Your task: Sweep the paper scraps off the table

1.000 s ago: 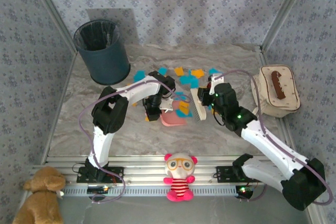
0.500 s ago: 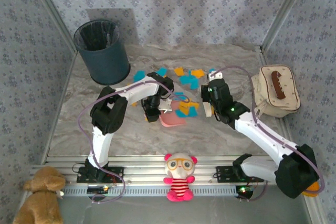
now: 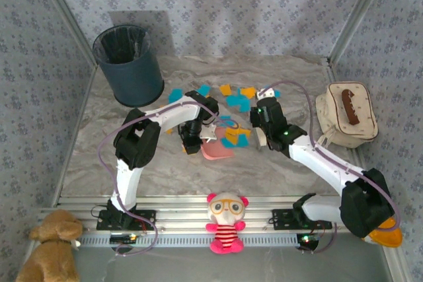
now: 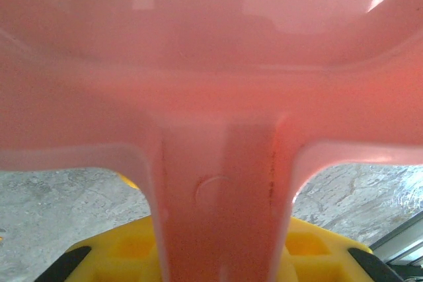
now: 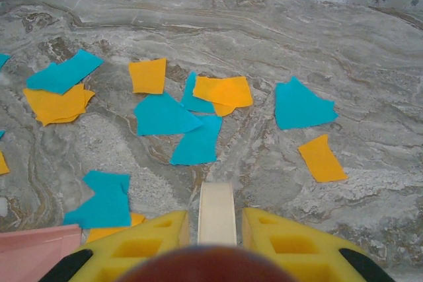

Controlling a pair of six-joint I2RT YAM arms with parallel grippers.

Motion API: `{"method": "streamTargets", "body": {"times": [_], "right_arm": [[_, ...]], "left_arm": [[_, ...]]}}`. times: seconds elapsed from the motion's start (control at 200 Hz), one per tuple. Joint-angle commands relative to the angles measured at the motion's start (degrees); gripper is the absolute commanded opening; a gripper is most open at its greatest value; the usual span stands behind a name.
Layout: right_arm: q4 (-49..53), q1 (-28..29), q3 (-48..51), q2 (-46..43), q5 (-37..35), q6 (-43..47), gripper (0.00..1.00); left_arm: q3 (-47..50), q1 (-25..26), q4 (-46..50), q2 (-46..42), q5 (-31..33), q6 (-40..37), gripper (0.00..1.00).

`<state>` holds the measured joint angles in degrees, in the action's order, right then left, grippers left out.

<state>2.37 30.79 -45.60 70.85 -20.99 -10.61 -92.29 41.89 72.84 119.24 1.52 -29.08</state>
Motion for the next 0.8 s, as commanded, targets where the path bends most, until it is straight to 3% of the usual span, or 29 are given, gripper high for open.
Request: {"method": "streamTargets", "body": {"times": [0.0,0.795], "right_arm": [[-2.45,0.63,1.08,-0.18,1.38,-0.96,0.00],[-2.63,8.06,2.55,-2.71,6.84,-9.24,0.00]], "left_arm": [[-0.42,-0.27,1.44,-0.40,-1.06,0.92,0.00],[-2.19,0.11,1.78,1.17,-1.74,2.19,0.00]]}}
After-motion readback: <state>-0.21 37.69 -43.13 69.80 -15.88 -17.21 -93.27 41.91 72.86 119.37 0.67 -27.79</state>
